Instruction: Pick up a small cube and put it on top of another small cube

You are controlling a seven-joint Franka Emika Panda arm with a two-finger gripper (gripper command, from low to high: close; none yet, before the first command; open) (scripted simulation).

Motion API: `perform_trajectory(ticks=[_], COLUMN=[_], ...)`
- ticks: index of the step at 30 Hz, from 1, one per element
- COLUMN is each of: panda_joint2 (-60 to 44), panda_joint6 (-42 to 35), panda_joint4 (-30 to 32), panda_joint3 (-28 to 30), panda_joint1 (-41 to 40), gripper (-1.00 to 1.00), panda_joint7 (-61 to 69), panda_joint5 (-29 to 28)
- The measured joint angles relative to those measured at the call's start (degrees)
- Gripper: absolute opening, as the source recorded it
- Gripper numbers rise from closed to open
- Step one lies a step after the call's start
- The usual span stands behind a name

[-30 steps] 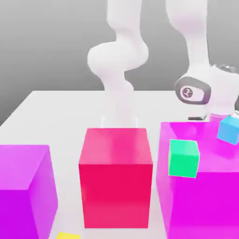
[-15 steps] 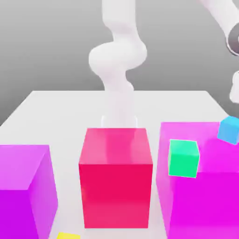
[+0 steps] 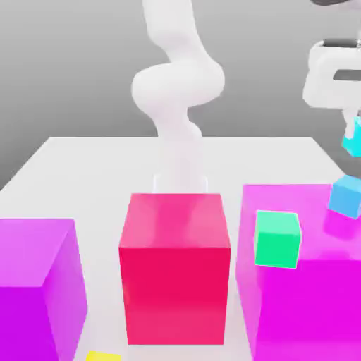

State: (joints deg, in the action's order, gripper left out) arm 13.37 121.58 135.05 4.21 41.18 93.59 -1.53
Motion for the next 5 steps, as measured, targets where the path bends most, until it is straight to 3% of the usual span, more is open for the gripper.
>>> perform_trajectory(ticks=[1,2,5], panda_joint2=[-0.9,-1.4,-1.4], panda_joint6=[2.3,3.6,3.6], panda_joint4=[1.4,2.2,2.2], panda_joint3=[0.1,0.2,0.2], panda_joint1=[0.0,0.1,0.1], gripper=[-1.00,1.00,1.00], panda_joint7=[0.2,0.3,0.3], panda_joint5=[0.1,0.1,0.1])
